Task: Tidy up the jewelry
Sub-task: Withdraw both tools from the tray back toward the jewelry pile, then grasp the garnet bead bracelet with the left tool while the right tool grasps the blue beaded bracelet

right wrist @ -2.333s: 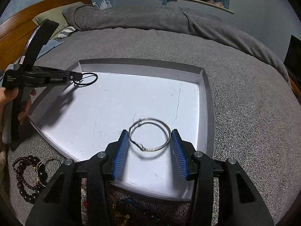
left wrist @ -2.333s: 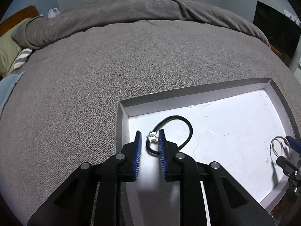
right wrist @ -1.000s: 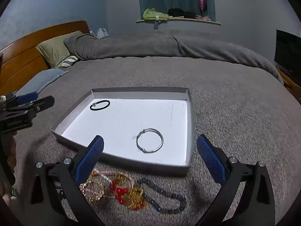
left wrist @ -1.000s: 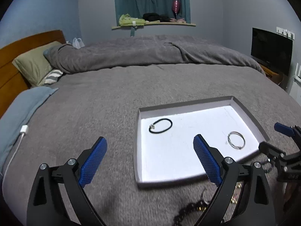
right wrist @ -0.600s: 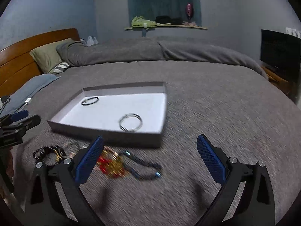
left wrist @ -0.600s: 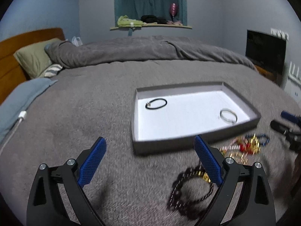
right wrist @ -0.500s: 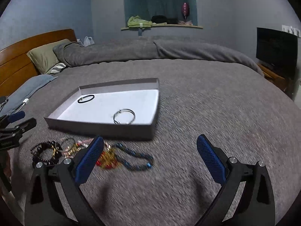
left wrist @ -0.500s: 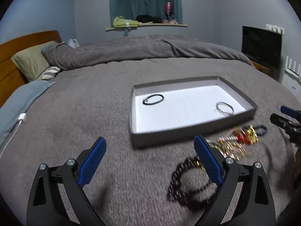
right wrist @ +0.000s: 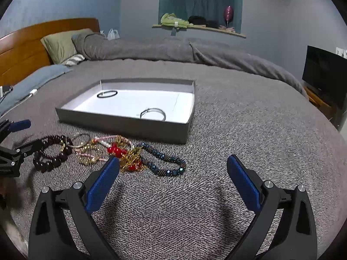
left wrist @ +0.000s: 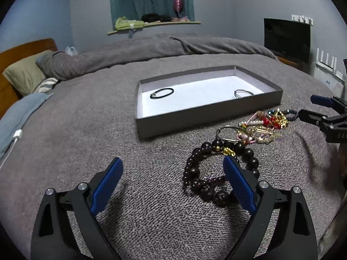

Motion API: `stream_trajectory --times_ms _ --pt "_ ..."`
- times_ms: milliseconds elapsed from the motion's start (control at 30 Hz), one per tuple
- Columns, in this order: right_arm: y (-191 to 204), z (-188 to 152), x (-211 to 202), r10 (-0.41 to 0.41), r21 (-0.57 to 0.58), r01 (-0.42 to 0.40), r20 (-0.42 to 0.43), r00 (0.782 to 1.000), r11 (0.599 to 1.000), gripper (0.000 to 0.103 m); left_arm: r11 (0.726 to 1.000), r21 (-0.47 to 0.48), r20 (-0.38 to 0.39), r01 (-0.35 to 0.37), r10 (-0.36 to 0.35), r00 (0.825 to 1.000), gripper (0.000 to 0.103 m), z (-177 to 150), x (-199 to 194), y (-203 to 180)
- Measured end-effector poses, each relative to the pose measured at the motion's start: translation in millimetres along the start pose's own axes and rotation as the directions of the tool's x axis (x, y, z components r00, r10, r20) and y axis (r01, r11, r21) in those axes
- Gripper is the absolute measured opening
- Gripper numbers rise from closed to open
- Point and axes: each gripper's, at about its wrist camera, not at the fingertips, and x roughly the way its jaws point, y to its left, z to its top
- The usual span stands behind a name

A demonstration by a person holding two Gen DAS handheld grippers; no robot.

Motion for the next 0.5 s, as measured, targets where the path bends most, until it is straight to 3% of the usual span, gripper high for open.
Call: stream_trajectory --times_ms 133,233,333,400,500 --pt "1.2 0.2 1.8 -0.001 -0.001 0.001 -0.002 1.0 1.0 0.096 0.999 -0.022 -0.012 0.043 -0.044 0.999 0.091 0.1 3.1 2.6" --pt "-0.3 0.2 4.8 -0.003 0.008 0.003 -0.016 1.0 1.0 0.086 0.999 -0.016 -0.007 0.045 -0.045 0.999 0.087 -0.7 1.7 1.3" --pt "-2.7 0.5 7.1 -0.01 0.022 0.011 -0.028 1.0 1.0 0.071 0.999 -0.016 -0.005 0.052 -0.052 0.999 0.079 -1.1 0.4 0.8" --pt "-6.1 0.4 7.9 -0.012 0.035 0.013 -0.032 0.999 0.999 0.064 0.998 -0.02 -0.007 0.065 -0.066 0.998 0.064 -1.1 -0.5 0.8" --pt "-13.6 0.0 11.5 -0.002 0.073 0.006 -0.051 0.999 0.997 0.053 0.996 -0.019 -0.01 0.085 -0.085 0.996 0.053 -1.4 -2.1 -1.3"
